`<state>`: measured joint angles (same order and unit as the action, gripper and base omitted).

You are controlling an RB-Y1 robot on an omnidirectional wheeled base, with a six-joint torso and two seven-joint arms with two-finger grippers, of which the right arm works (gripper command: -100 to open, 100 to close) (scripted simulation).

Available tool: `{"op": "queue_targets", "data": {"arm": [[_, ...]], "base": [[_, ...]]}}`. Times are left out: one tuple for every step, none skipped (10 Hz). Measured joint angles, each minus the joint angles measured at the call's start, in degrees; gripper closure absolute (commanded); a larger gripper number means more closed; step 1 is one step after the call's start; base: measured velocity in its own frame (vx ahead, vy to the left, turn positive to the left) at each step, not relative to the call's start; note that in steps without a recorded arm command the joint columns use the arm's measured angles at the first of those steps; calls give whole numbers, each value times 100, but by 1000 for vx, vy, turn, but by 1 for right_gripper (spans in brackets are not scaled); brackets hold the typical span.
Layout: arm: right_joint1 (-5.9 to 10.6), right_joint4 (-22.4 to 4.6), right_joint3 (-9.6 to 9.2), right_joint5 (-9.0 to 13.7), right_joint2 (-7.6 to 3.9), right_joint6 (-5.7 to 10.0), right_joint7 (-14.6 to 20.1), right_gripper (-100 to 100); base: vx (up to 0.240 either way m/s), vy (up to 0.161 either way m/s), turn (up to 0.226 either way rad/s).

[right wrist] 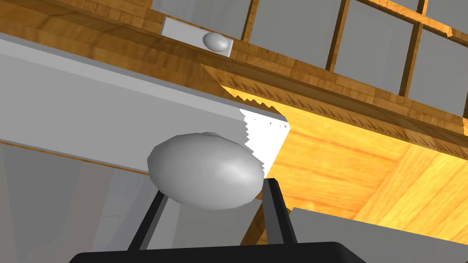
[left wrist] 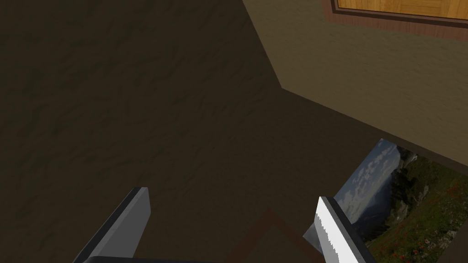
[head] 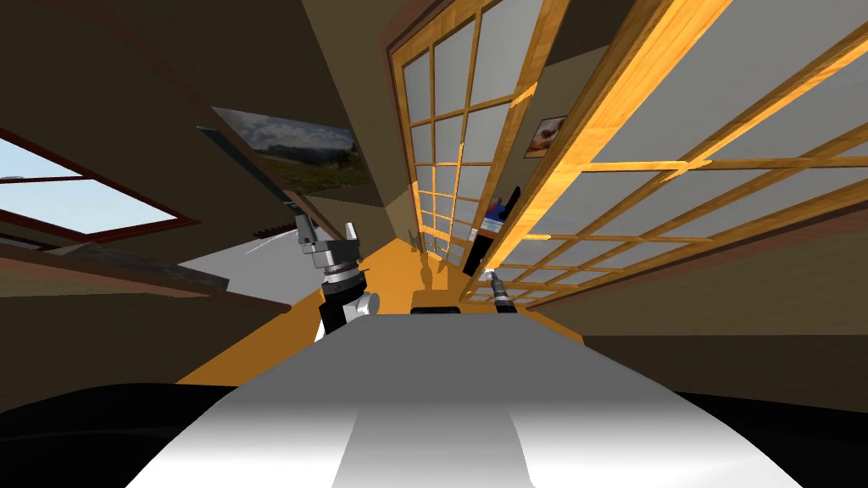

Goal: Pull the door open

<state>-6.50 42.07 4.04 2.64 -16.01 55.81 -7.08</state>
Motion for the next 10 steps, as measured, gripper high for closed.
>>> {"op": "queue_targets", "data": {"arm": [[76, -110, -31, 82, 5, 30, 152, 100], [99, -118, -53, 121, 2, 17, 280, 100], [17, 34, -82, 180, 1, -64, 425, 100], [10, 75, -99, 211, 16, -103, 525, 100], [81, -47, -127, 270, 5, -60, 663, 100], [28, 36, -146, 303, 0, -89, 775, 100], [14, 67, -176, 362, -5, -118, 915, 100], [34, 63, -190, 395, -4, -145, 1017, 100], [139, -109, -217, 456, -13, -93, 1157, 100], [133, -118, -235, 488, -11, -70, 1260, 100]], "base": [[-36, -18, 36], [-33, -19, 72], [-31, -23, 16], [-38, -22, 58], [-32, -15, 34], [-40, -14, 48], [-37, -15, 35], [-36, -15, 56], [-27, -17, 34], [-34, -14, 52]]}}
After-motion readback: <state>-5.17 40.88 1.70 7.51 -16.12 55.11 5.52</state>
